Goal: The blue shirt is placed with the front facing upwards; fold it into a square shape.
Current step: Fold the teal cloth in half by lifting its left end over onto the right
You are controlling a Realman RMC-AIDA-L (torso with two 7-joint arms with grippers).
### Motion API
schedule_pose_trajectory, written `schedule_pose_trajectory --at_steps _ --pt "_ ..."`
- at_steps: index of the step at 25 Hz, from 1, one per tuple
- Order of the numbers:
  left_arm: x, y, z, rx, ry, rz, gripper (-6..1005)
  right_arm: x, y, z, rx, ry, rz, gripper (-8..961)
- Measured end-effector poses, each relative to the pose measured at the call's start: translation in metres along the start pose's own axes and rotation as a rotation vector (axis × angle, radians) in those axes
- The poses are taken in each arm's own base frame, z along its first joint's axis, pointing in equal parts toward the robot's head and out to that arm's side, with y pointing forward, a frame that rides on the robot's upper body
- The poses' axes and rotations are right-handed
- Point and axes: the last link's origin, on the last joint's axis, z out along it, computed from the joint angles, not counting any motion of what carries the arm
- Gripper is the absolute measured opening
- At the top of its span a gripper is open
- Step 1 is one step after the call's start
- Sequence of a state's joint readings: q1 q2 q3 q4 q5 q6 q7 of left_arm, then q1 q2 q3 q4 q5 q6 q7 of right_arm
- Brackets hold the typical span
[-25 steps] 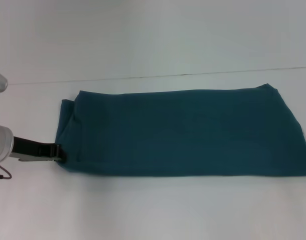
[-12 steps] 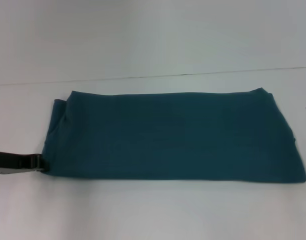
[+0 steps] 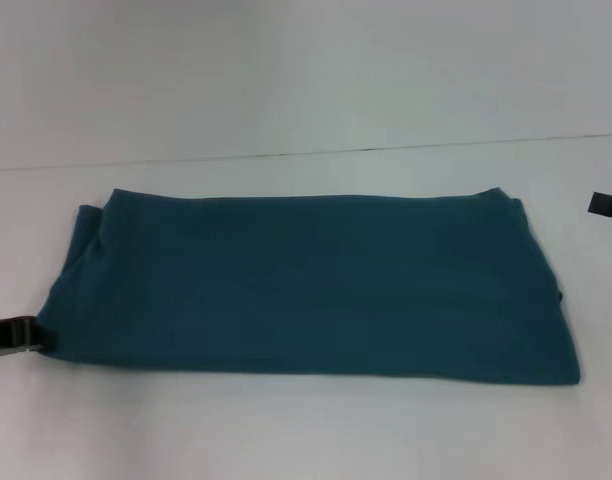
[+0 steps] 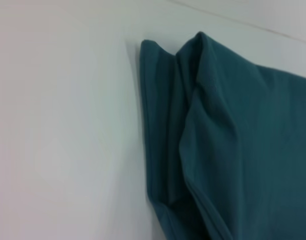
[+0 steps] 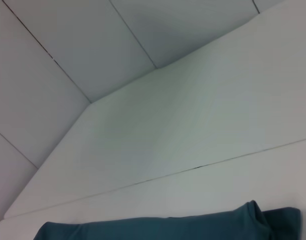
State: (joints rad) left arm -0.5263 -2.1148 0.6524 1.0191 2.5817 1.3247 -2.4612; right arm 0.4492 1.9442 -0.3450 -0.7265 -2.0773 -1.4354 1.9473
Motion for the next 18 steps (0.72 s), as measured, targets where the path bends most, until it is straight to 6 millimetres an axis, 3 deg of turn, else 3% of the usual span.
schedule_pose_trajectory --at_steps 18 --pt "-0.008 -0.039 -0.034 0.025 0.061 -0.078 3 0.001 0.005 0.014 -0.018 0.006 0.013 925"
